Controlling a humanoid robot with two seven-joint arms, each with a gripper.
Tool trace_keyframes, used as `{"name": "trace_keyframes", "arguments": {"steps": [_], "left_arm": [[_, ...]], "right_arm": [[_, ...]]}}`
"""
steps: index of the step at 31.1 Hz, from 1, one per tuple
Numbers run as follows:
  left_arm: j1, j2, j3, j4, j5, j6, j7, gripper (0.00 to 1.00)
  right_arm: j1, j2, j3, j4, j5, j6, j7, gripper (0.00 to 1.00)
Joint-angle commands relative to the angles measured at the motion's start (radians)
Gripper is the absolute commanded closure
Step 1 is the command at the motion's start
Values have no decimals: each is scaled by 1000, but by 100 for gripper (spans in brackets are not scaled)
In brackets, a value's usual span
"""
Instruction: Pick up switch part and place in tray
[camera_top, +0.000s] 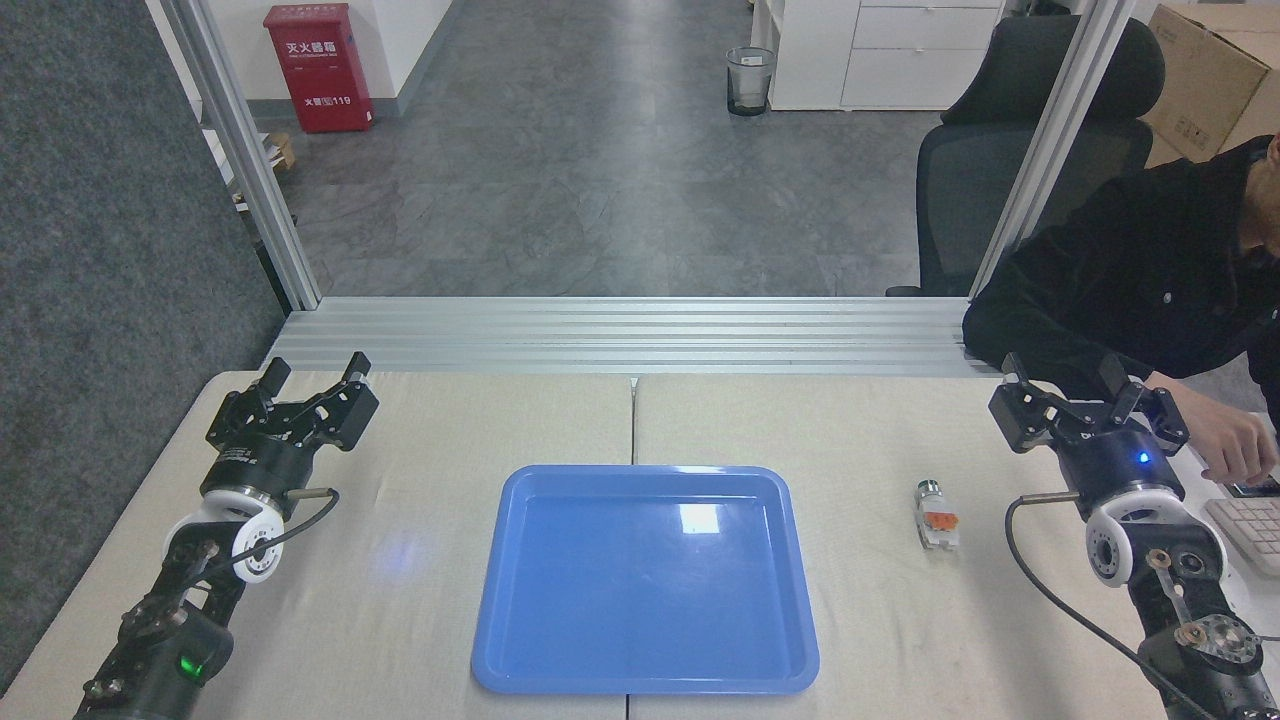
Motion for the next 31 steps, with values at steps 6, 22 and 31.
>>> {"name": "trace_keyframes", "arguments": {"steps": [6,22,31], "left_arm": [[1,0,0,0,0,1,0,0],[-1,0,0,0,0,1,0,0],[-1,0,0,0,0,1,0,0]], "right_arm": [[0,-1,-17,0,0,1,-1,0],[0,9,-21,0,-2,1,-4,0],[0,7,-20,-2,-2,-1,-24,0]]}}
